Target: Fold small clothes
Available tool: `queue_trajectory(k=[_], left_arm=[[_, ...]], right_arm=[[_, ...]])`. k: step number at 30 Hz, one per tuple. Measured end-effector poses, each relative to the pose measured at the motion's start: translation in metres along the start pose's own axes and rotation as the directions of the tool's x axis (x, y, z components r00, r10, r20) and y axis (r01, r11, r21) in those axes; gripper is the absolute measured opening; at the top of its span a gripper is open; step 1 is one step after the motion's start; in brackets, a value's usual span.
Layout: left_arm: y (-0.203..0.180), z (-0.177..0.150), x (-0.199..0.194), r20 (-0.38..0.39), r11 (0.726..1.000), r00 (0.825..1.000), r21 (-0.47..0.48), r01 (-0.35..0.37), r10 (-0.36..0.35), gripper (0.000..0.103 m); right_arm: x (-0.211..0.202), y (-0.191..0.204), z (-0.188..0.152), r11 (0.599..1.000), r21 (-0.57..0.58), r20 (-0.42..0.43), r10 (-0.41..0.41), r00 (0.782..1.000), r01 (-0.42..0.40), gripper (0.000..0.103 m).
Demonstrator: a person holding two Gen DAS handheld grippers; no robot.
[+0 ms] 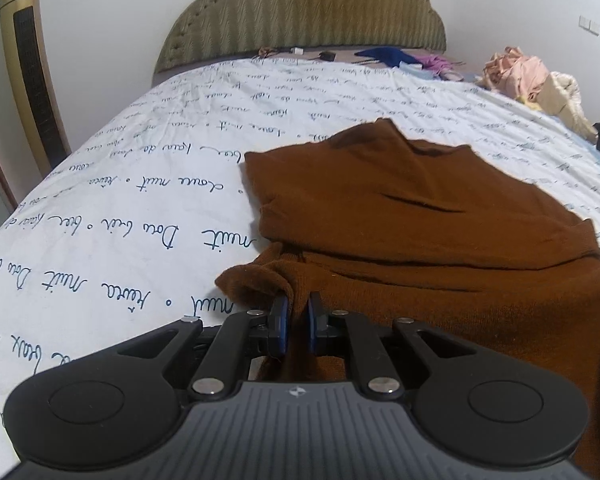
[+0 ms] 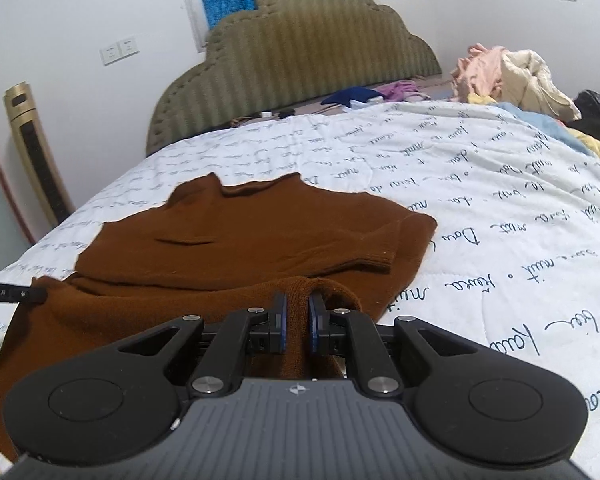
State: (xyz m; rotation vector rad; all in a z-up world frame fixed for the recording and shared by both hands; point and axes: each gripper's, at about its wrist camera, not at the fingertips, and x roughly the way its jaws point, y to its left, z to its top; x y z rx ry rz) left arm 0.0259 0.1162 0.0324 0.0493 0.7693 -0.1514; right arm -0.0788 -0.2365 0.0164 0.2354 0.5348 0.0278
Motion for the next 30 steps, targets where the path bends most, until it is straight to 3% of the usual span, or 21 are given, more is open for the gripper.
queue_trajectory(k=[14, 19, 22, 24, 26, 28, 30], left_arm=[[-0.009, -0.002, 0.022, -0.032, 0.998, 0.998, 0.034, -0.057, 0.058, 0.012], [-0.007, -0.004, 0.022, -0.035, 0.999, 0.998, 0.013, -0.048, 0.049, 0.016], [-0.003, -0.006, 0.020, -0.030, 0.999, 0.998, -0.006, -0.048, 0.048, 0.028], [0.001, -0.008, 0.017, -0.019, 0.999, 0.999, -0.016, -0.049, 0.049, 0.051], [0.004, -0.010, 0.013, 0.002, 0.998, 0.999, -0.025, -0.050, 0.050, 0.068], [0.008, -0.012, 0.007, 0.028, 0.998, 0.998, -0.039, -0.050, 0.052, 0.069], [0.013, -0.014, 0.002, 0.030, 0.997, 0.998, -0.051, -0.056, 0.057, 0.069]], right_arm=[[0.024, 0.004, -0.012, 0.995, -0.043, -0.034, -0.093, 0.995, 0.091, 0.016], [0.019, 0.007, -0.015, 0.991, -0.063, -0.021, -0.117, 0.993, 0.115, 0.037], [0.012, 0.008, -0.017, 0.989, -0.072, -0.013, -0.129, 0.992, 0.128, 0.045], [0.006, 0.008, -0.020, 0.989, -0.070, -0.012, -0.130, 0.991, 0.129, 0.054], [0.000, 0.007, -0.023, 0.991, -0.070, -0.018, -0.116, 0.993, 0.114, 0.056], [-0.004, 0.008, -0.027, 0.991, -0.080, -0.028, -0.106, 0.994, 0.104, 0.059], [-0.006, 0.010, -0.031, 0.990, -0.106, -0.051, -0.101, 0.994, 0.095, 0.070]])
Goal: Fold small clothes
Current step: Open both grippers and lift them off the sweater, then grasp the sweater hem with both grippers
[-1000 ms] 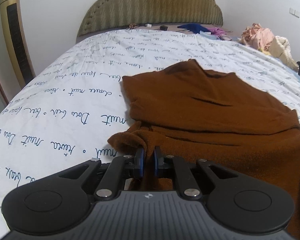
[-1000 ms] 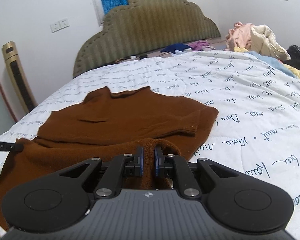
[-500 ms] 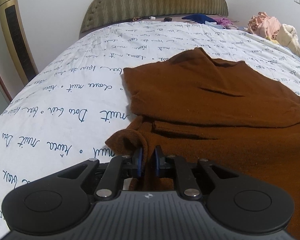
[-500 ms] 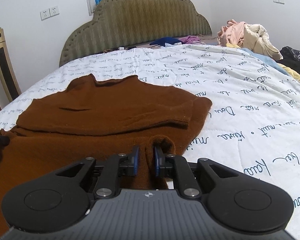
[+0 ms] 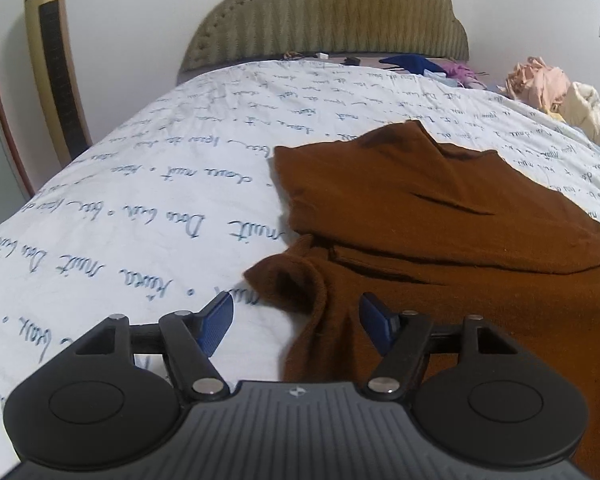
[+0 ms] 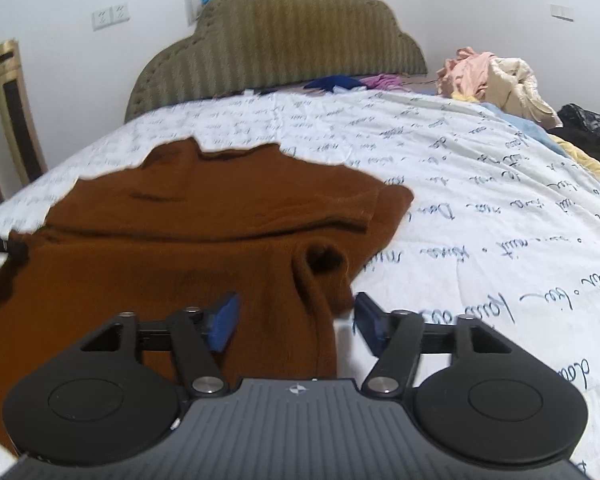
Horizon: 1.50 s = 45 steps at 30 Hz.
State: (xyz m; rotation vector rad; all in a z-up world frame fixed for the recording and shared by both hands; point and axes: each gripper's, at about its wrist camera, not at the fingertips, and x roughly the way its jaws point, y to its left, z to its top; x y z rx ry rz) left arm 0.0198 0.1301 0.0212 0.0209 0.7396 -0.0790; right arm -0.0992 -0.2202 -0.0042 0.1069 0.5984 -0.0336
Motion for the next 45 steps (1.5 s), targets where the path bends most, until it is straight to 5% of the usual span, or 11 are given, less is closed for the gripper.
queue_trajectory(k=[17, 30, 35, 45], left_arm=[[0.008, -0.054, -0.032, -0.094, 0.997, 0.992, -0.014, 0.082, -0.083, 0.069], [0.002, -0.072, -0.041, -0.082, 0.997, 0.994, -0.001, 0.074, -0.074, 0.070], [-0.001, -0.081, -0.051, -0.078, 0.991, 0.991, 0.075, 0.111, -0.105, 0.070], [0.002, -0.085, -0.057, -0.157, 0.975, 0.966, 0.047, 0.216, -0.207, 0.080]], right_arm=[[-0.019, 0.005, -0.017, 0.999, -0.012, -0.036, 0.044, 0.998, -0.045, 0.076], [-0.034, -0.014, -0.031, 0.989, 0.095, -0.091, 0.120, 0.989, -0.111, 0.081], [-0.039, -0.017, -0.037, 0.985, 0.101, -0.143, 0.150, 0.978, -0.137, 0.086], [-0.048, -0.020, -0.045, 0.979, 0.130, -0.161, 0.177, 0.971, -0.157, 0.087]])
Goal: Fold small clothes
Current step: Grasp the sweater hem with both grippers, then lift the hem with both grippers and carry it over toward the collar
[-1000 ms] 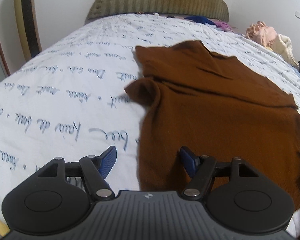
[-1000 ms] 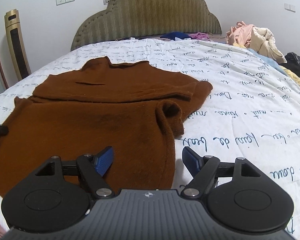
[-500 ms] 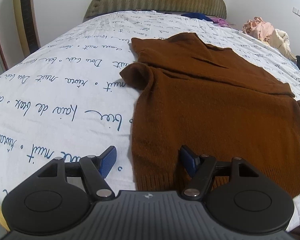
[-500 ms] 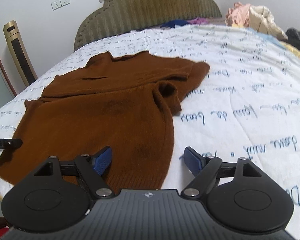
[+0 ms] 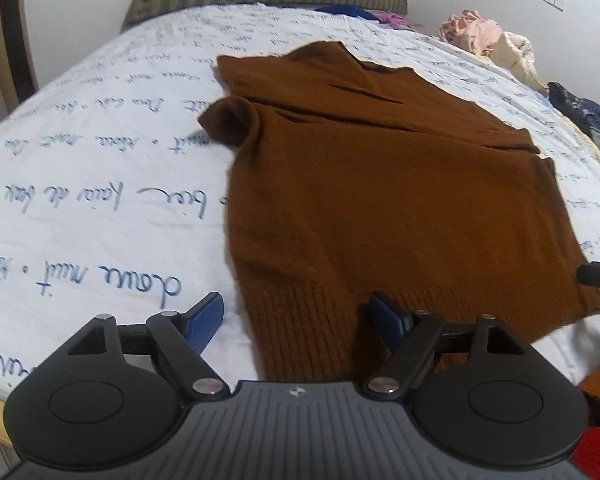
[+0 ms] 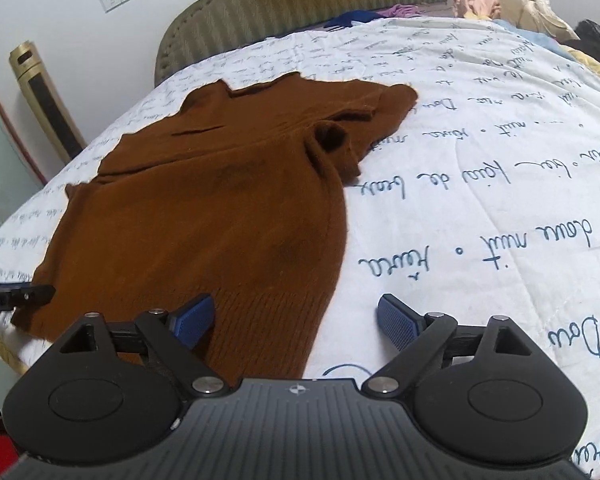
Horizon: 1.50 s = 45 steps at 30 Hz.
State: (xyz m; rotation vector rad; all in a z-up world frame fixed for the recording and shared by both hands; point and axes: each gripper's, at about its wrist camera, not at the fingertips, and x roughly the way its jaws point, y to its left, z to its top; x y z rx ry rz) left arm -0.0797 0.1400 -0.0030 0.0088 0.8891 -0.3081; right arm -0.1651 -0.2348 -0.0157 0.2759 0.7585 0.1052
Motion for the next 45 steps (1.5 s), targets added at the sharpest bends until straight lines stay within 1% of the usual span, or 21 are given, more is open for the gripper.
queue_trajectory(k=[4, 6, 8, 11, 13, 14, 15, 16, 17, 18, 21, 25, 30, 33, 37, 40, 41, 43, 45], left_arm=[[-0.005, -0.001, 0.000, -0.021, 0.999, 0.999, -0.003, 0.044, -0.044, 0.080], [-0.008, -0.002, 0.001, -0.022, 0.999, 0.998, 0.002, 0.054, -0.054, 0.079], [-0.011, -0.002, 0.001, -0.019, 0.998, 0.998, 0.007, 0.060, -0.060, 0.079], [-0.017, -0.001, 0.004, -0.016, 0.997, 0.997, 0.006, 0.082, -0.082, 0.077], [-0.022, -0.001, 0.005, -0.009, 0.997, 0.997, 0.016, 0.079, -0.079, 0.064], [-0.026, -0.001, 0.004, -0.007, 0.997, 0.997, 0.026, 0.071, -0.071, 0.052], [-0.029, 0.000, 0.004, -0.006, 0.997, 0.998, 0.035, 0.066, -0.066, 0.036], [-0.032, 0.001, 0.004, -0.009, 0.997, 0.998, 0.043, 0.068, -0.068, 0.029], [-0.033, 0.002, 0.004, -0.012, 0.996, 0.997, 0.045, 0.076, -0.075, 0.019], [-0.033, 0.003, 0.003, -0.012, 0.996, 0.997, 0.046, 0.079, -0.078, 0.014], [-0.034, 0.006, -0.003, 0.005, 0.995, 0.997, 0.052, 0.080, -0.080, 0.011], [-0.034, 0.012, -0.023, 0.068, 0.992, 0.992, 0.075, 0.101, -0.106, 0.011], [-0.033, 0.020, -0.059, 0.174, 0.986, 0.975, 0.112, 0.120, -0.138, 0.011], [-0.031, 0.023, -0.075, 0.218, 0.986, 0.966, 0.117, 0.117, -0.141, 0.011], [-0.028, 0.026, -0.087, 0.235, 0.984, 0.960, 0.122, 0.129, -0.155, 0.011], [-0.026, 0.030, -0.089, 0.241, 0.982, 0.956, 0.124, 0.141, -0.168, 0.011], [-0.027, 0.032, -0.087, 0.236, 0.984, 0.959, 0.120, 0.132, -0.157, 0.011], [-0.027, 0.035, -0.082, 0.226, 0.987, 0.965, 0.118, 0.105, -0.130, 0.011], [-0.028, 0.041, -0.075, 0.216, 0.990, 0.971, 0.113, 0.079, -0.102, 0.011]], right_arm=[[0.001, 0.014, -0.003, 0.998, -0.041, -0.018, 0.043, 0.999, -0.043, 0.083], [0.002, 0.024, -0.005, 0.996, -0.065, -0.027, 0.064, 0.998, -0.065, 0.079], [0.003, 0.033, -0.006, 0.993, -0.083, -0.029, 0.078, 0.996, -0.081, 0.076], [0.007, 0.043, -0.005, 0.990, -0.109, -0.025, 0.089, 0.996, -0.091, 0.068], [0.010, 0.049, -0.004, 0.987, -0.135, -0.021, 0.083, 0.996, -0.085, 0.061], [0.012, 0.050, -0.002, 0.986, -0.144, -0.018, 0.081, 0.997, -0.083, 0.053], [0.014, 0.051, -0.002, 0.986, -0.148, -0.015, 0.080, 0.997, -0.082, 0.045], [0.014, 0.052, -0.001, 0.985, -0.153, -0.014, 0.082, 0.997, -0.083, 0.041], [0.015, 0.053, 0.000, 0.984, -0.159, -0.013, 0.081, 0.997, -0.082, 0.034], [0.014, 0.054, 0.000, 0.984, -0.160, -0.009, 0.081, 0.997, -0.081, 0.026], [0.008, 0.049, 0.006, 0.987, -0.119, 0.011, 0.111, 0.994, -0.109, 0.021], [-0.009, 0.042, 0.018, 0.982, -0.069, 0.061, 0.179, 0.982, -0.175, 0.020], [-0.037, 0.042, 0.033, 0.965, -0.074, 0.120, 0.258, 0.959, -0.251, 0.019], [-0.053, 0.044, 0.038, 0.960, -0.088, 0.152, 0.275, 0.949, -0.264, 0.019], [-0.067, 0.044, 0.043, 0.948, -0.099, 0.167, 0.315, 0.934, -0.302, 0.019], [-0.074, 0.042, 0.045, 0.940, -0.099, 0.172, 0.339, 0.925, -0.326, 0.019], [-0.075, 0.041, 0.046, 0.940, -0.096, 0.177, 0.340, 0.924, -0.327, 0.019], [-0.075, 0.039, 0.046, 0.942, -0.084, 0.185, 0.334, 0.924, -0.324, 0.011], [-0.072, 0.035, 0.047, 0.947, -0.070, 0.191, 0.321, 0.928, -0.313, 0.011]])
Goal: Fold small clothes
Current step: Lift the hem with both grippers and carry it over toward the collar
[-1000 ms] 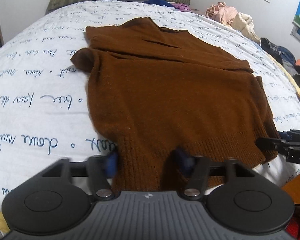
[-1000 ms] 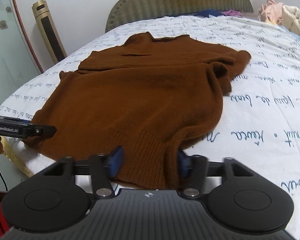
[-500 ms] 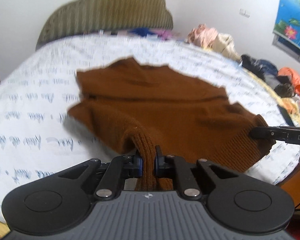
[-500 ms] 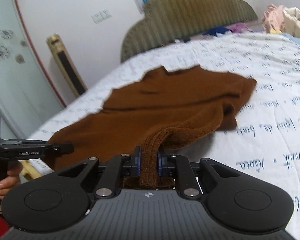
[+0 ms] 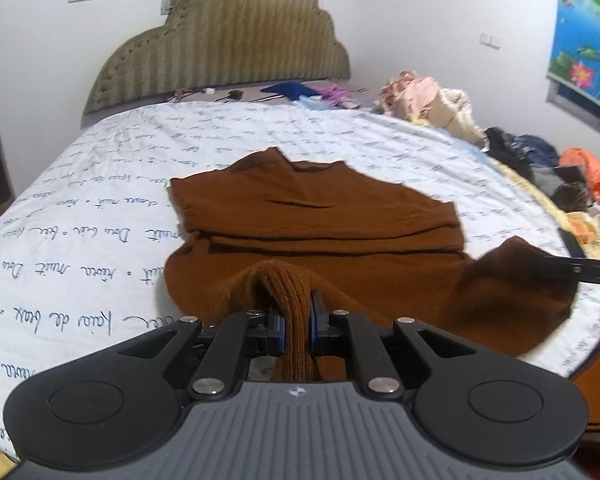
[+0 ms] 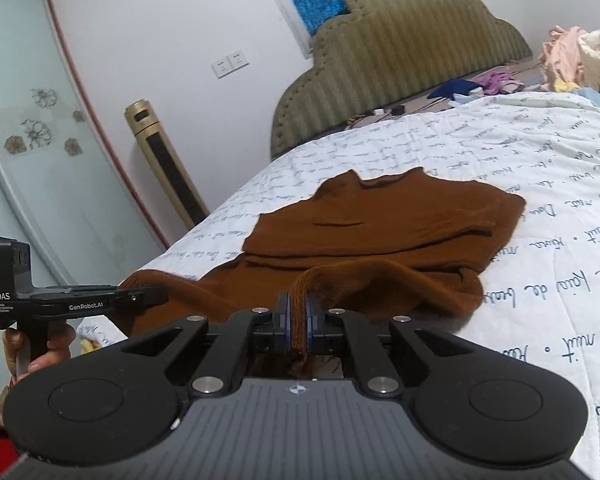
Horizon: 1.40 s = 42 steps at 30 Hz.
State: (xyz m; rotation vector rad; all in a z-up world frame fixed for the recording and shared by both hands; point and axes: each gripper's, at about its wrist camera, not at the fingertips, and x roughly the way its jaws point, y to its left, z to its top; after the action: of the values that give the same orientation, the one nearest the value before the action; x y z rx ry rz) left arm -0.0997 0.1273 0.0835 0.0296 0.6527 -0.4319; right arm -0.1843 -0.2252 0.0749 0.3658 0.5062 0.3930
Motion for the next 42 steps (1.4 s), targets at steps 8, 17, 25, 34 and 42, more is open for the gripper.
queue_trajectory(k=[8, 17, 25, 34, 42], left_arm=[[-0.010, 0.012, 0.022, -0.011, 0.998, 0.998, 0.038, -0.058, 0.058, 0.011], [-0.012, 0.024, 0.029, -0.021, 0.995, 0.996, 0.050, -0.081, 0.083, 0.011], [-0.007, 0.040, 0.048, -0.066, 0.994, 0.992, 0.038, -0.102, 0.104, 0.011], [-0.008, 0.056, 0.070, -0.096, 0.987, 0.983, 0.054, -0.150, 0.155, 0.011], [-0.009, 0.068, 0.082, -0.099, 0.984, 0.979, 0.050, -0.173, 0.178, 0.011]], right_arm=[[0.017, -0.003, -0.002, 0.999, 0.003, -0.006, -0.035, 0.999, 0.035, 0.011], [0.013, -0.002, 0.011, 0.998, -0.003, 0.063, -0.061, 0.996, 0.061, 0.011], [0.016, -0.009, 0.018, 0.996, 0.019, 0.086, -0.094, 0.992, 0.092, 0.011], [0.023, -0.020, 0.029, 0.992, 0.040, 0.116, -0.125, 0.985, 0.122, 0.011], [0.032, -0.024, 0.039, 0.989, 0.041, 0.145, -0.146, 0.979, 0.141, 0.011]])
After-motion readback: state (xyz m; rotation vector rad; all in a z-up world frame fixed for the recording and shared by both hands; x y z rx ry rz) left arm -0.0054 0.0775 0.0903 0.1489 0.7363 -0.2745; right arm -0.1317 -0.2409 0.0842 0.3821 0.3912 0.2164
